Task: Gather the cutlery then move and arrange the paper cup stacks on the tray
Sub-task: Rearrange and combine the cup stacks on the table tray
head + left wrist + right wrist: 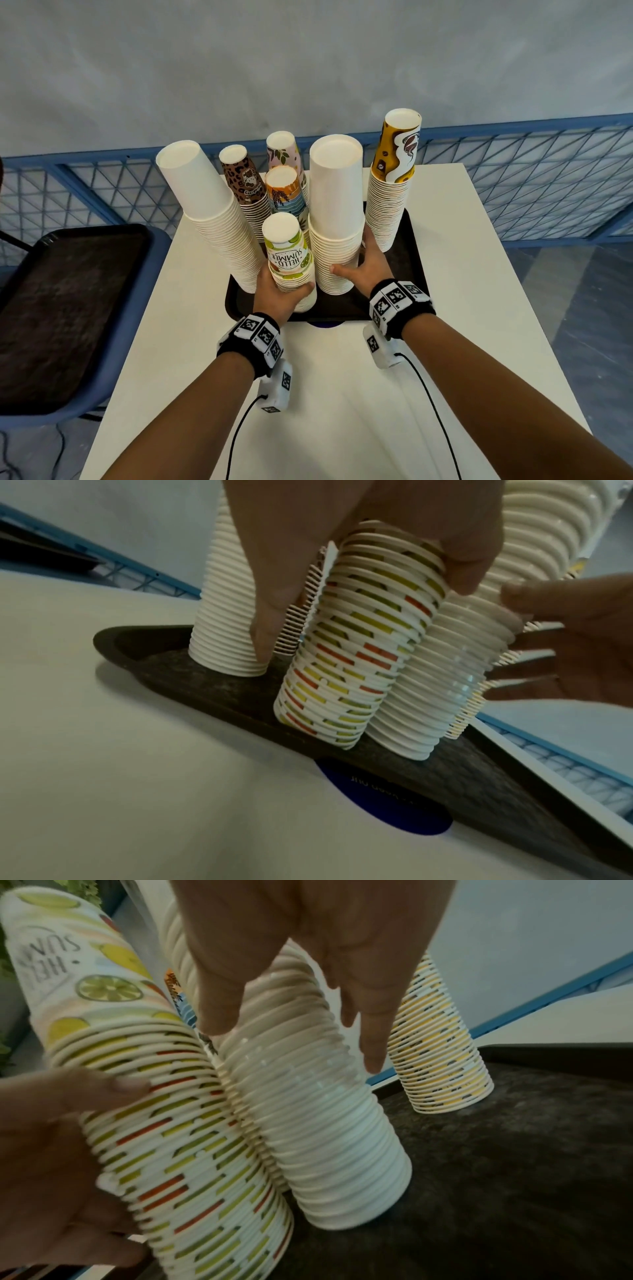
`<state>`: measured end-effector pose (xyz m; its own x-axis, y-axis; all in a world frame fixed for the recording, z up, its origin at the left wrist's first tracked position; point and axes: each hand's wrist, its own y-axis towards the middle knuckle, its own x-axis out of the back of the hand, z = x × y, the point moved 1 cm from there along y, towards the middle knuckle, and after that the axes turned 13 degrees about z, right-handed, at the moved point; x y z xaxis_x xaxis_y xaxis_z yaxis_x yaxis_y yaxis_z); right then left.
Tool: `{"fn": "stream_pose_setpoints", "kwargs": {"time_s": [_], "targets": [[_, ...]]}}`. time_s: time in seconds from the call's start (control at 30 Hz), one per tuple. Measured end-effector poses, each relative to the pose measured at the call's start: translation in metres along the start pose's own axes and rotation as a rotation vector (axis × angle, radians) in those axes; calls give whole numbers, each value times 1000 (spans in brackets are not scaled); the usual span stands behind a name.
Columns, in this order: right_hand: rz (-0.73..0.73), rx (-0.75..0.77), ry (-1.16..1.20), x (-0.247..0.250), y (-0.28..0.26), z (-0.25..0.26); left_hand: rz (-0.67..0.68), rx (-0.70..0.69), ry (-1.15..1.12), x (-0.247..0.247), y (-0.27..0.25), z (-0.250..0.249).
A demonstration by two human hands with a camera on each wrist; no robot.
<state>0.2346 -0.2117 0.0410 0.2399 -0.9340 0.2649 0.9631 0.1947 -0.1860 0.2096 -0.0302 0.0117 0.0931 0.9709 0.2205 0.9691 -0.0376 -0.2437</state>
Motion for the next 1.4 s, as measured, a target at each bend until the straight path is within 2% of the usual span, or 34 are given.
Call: {"fn": "stream_pose_setpoints", "kwargs": {"time_s": [0.07, 0.13, 0.17, 0.27, 0.37, 0.47, 0.63, 0.83, 1.0, 1.2, 1.4], "targets": [[-128, -84, -49, -5, -8, -14, 56, 21, -57, -2, 0, 0], [-241, -84, -76, -16, -20, -24, 85, 10, -77, -4, 1, 2], [-233, -75, -76, -23, -27, -25, 95, -1, -85, -5, 0, 3], [-56, -86, -36, -46, -36, -18, 133, -15, -130, -8, -6, 2], [-10, -50, -30, -59, -37, -10, 189, -37, -160, -8, -9, 6], [-29, -3, -45, -63, -37, -4, 232, -51, -126, -5, -7, 8], [-76, 71, -95, -68, -38, 5, 280, 4, -36, -2, -4, 16], [-108, 136, -89, -79, -38, 17, 206, 45, 104, -5, -2, 16], [-165, 125, 11, -91, -33, 15, 175, 37, 66, -5, -1, 22], [-176, 192, 26, -101, -38, 13, 172, 5, 23, 0, -4, 34], [-167, 164, -1, -96, -41, 12, 235, -4, 19, 0, 6, 45]]}}
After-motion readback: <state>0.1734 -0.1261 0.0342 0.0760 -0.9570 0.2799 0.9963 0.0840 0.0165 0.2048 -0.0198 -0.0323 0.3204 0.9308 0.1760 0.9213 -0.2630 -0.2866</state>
